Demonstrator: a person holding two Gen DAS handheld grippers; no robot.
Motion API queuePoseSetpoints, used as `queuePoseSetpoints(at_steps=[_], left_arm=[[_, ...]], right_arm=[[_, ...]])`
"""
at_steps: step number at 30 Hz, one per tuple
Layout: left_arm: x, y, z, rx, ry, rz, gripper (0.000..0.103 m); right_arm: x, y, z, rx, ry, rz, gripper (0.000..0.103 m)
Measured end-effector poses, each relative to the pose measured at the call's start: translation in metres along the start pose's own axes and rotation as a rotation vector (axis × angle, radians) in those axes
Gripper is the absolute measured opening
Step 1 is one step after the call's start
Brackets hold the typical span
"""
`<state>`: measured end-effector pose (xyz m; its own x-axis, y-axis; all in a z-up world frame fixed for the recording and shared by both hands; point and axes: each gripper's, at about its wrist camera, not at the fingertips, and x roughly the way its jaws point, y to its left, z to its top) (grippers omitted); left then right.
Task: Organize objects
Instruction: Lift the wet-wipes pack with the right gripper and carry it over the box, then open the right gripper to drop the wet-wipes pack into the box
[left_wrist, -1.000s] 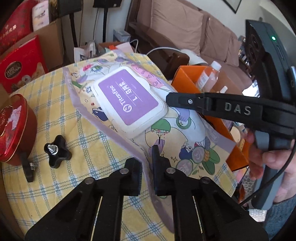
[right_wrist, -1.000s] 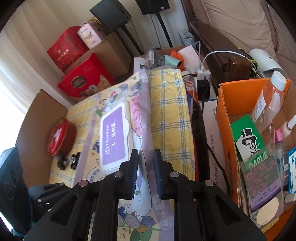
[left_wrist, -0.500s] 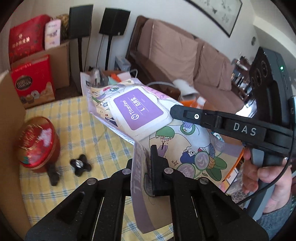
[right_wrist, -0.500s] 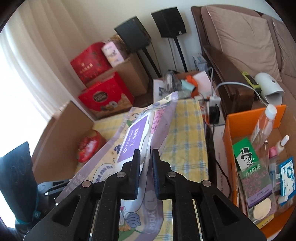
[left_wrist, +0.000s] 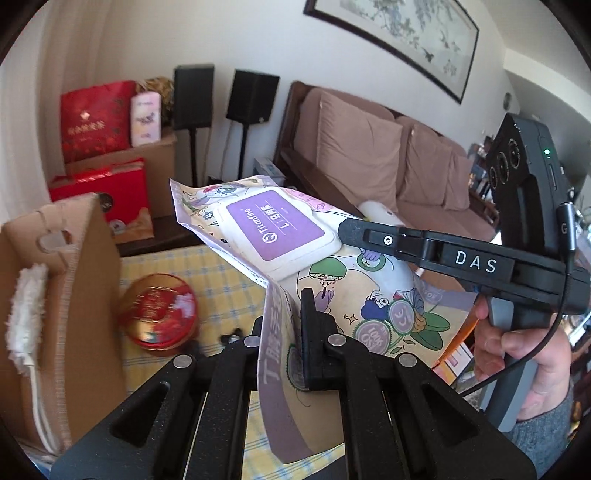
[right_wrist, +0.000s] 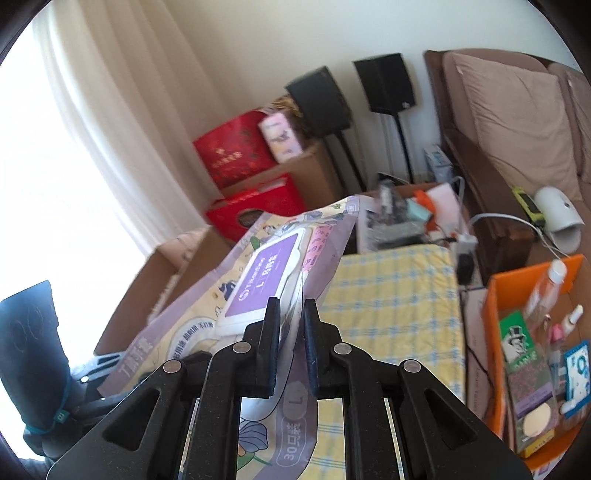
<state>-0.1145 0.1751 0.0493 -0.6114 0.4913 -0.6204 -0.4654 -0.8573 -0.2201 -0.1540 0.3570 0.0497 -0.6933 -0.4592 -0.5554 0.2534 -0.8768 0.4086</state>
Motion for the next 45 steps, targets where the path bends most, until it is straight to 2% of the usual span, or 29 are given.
queuePoseSetpoints(at_steps=[11,18,27,32,38,42,44,45], left_arm=[[-0.071,0.070,0.002,-0.060,-0.081,0.069,0.006],[-0.103,0.135,-0.009,-0.113,-0.089,0.148,0.006],[-0.124,0.212,-0.031,-0.178,-0.054,0.221,0.006],[-0.129,0.243,-0.043,-0.170,-0.038,0.265,0.005],[-0.128,0.278,-0.057,-0.185,0.011,0.313,0.005],[-0.117,0.292,-0.076,-0.186,0.074,0.359,0.006],[-0.110,0.294,-0.086,-0.187,0.116,0.384,0.008],[-0.107,0.295,-0.091,-0.191,0.134,0.411,0.013]], right_arm=[[0.025,0.095,0.011,-0.108,-0.010,0.111,0.012],[0.070,0.151,0.005,-0.128,0.020,0.197,0.011],[0.143,0.205,-0.015,-0.129,0.114,0.271,0.011],[0.180,0.227,-0.029,-0.124,0.183,0.284,0.011],[0.213,0.249,-0.049,-0.174,0.266,0.260,0.012],[0.235,0.257,-0.066,-0.194,0.345,0.240,0.012],[0.244,0.263,-0.072,-0.224,0.388,0.208,0.012],[0.245,0.265,-0.073,-0.234,0.394,0.200,0.013]])
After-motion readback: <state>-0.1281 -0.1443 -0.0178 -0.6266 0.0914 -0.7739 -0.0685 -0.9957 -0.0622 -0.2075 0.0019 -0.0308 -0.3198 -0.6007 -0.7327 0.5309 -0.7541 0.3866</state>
